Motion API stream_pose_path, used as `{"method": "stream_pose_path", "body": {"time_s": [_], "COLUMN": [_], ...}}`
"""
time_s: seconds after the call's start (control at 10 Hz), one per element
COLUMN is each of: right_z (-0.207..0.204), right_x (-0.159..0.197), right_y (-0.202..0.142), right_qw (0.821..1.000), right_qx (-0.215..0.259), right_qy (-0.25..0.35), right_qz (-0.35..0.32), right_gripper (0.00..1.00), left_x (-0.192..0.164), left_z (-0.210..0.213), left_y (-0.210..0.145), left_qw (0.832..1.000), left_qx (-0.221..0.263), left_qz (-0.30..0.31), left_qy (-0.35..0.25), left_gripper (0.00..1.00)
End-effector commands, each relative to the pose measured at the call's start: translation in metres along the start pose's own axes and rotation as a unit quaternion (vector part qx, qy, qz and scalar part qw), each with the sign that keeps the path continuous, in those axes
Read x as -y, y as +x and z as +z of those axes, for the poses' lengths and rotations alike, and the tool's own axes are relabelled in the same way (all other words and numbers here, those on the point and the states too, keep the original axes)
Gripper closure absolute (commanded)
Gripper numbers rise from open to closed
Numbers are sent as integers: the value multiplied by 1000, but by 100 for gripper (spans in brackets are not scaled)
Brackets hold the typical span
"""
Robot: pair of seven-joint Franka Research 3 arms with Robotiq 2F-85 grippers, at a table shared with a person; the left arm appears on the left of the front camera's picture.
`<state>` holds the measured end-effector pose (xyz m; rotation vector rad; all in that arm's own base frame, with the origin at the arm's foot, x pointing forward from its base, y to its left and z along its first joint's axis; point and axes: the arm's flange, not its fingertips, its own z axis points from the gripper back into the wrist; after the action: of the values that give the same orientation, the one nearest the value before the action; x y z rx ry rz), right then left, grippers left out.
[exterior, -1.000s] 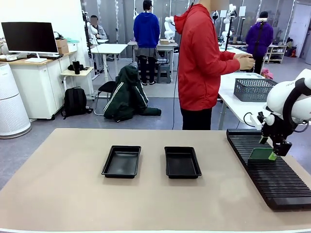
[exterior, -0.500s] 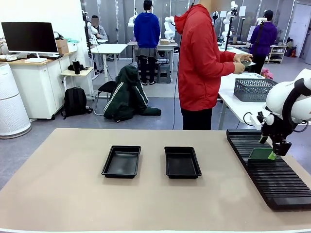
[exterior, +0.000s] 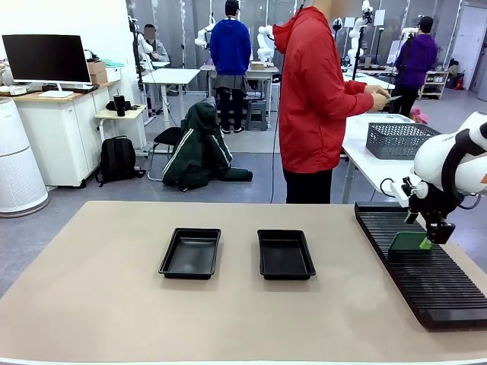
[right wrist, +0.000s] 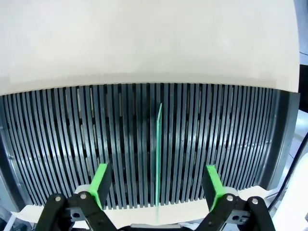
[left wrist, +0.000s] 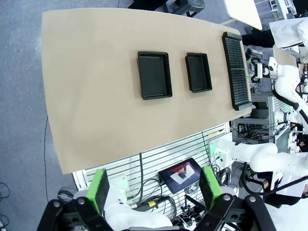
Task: Inspect and transfer BCBs to ESD trays.
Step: Pick up the Blank PCB from the PCB Rack and place it in the left ESD tray.
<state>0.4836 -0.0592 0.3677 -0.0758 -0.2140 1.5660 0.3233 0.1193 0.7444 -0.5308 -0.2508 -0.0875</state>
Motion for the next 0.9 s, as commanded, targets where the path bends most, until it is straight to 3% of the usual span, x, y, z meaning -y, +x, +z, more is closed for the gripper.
{"method": "stream_pose_path", "body": {"time_s": [0.0, 0.8], "right_z": [-4, -15], "right_x": [2, 8], "right_y": [-8, -23], "right_qw": [1000, 999], "right_qx": [-4, 16], "right_qy": [-13, -30], "right_qz": [18, 4], "right_gripper": [3, 43], "left_x": [0, 0], "left_z": [-1, -1], "left_y": [0, 0], "left_qw": [1000, 1000], "left_qx": [1, 1], "left_qz": [1, 1], "left_qy": [-4, -4], "left_gripper": [0, 0]}}
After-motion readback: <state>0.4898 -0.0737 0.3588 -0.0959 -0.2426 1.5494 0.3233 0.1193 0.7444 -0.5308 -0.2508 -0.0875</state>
